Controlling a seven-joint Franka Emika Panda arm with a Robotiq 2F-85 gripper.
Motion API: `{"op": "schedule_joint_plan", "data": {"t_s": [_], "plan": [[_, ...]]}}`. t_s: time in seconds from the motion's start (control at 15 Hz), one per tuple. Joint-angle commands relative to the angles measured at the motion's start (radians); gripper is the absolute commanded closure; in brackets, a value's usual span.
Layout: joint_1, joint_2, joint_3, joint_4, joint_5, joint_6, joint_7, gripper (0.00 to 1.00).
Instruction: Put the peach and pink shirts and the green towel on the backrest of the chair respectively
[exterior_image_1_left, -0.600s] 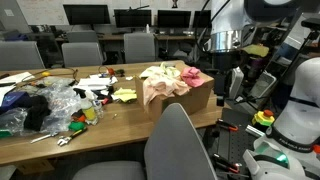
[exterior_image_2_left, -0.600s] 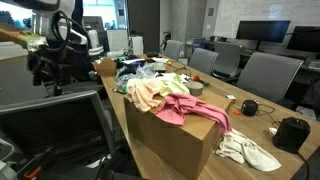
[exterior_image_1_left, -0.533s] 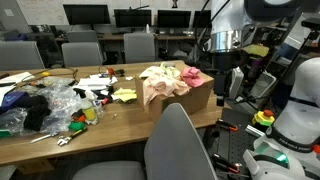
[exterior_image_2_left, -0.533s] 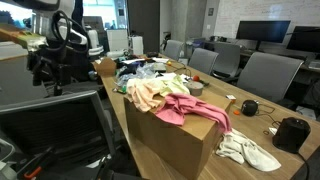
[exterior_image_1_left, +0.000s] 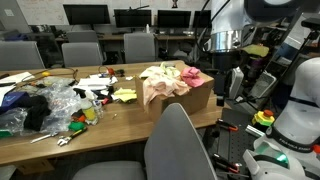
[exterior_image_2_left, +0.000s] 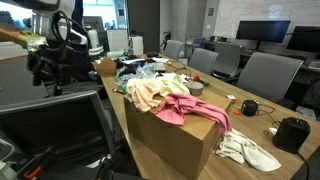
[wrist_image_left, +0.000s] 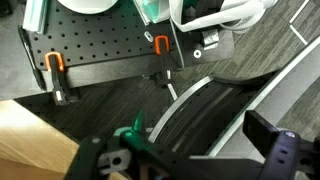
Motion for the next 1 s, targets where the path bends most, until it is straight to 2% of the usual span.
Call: {"op": "schedule_joint_plan", "data": {"t_s": [0.0, 0.33, 0.67, 0.93], "plan": [[-0.026, 0.016, 0.017, 0.022, -0.007, 0.002, 0.001, 0.00], [-0.062, 0.069, 0.041, 0.096, -0.082, 0.076, 0.020, 0.00], [-0.094, 0.140, 0.061, 0.171, -0.156, 0.220, 0.062, 0.00], [-0.110, 0.214, 0.061, 0.229, -0.175, 0.336, 0.100, 0.00]]}}
